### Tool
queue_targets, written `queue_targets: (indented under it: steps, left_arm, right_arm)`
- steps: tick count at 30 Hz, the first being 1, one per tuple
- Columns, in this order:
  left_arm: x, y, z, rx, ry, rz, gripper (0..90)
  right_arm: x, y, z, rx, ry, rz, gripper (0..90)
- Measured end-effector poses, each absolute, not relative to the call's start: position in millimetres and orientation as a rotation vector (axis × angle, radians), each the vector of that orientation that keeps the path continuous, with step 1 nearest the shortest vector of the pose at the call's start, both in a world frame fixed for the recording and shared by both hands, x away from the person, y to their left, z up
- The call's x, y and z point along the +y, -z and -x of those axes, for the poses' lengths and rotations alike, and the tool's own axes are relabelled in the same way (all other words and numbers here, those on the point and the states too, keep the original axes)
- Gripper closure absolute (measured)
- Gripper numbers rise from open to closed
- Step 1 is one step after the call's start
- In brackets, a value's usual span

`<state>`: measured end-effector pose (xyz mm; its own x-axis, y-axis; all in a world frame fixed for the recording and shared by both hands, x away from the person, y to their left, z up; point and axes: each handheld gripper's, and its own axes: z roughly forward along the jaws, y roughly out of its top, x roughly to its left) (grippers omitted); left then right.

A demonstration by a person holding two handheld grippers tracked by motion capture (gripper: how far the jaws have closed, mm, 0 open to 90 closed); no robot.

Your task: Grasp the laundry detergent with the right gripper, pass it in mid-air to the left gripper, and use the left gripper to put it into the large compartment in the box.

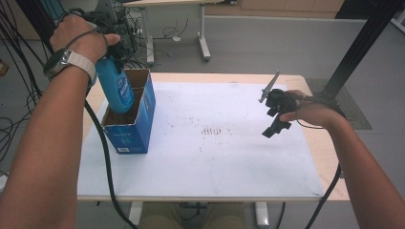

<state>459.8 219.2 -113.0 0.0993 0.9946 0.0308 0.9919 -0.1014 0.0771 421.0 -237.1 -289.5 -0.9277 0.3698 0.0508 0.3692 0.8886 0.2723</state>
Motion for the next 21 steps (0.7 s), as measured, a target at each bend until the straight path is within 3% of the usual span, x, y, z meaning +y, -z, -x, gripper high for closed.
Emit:
queue_targets:
  steps: [21]
  left_arm:
    - [222.4,143.9,-463.8,2.073,-0.118,-2.309,37.6]
  right_arm:
    - [-235.6,295.5,-422.7,3.060,-0.429,-0.606,6.7]
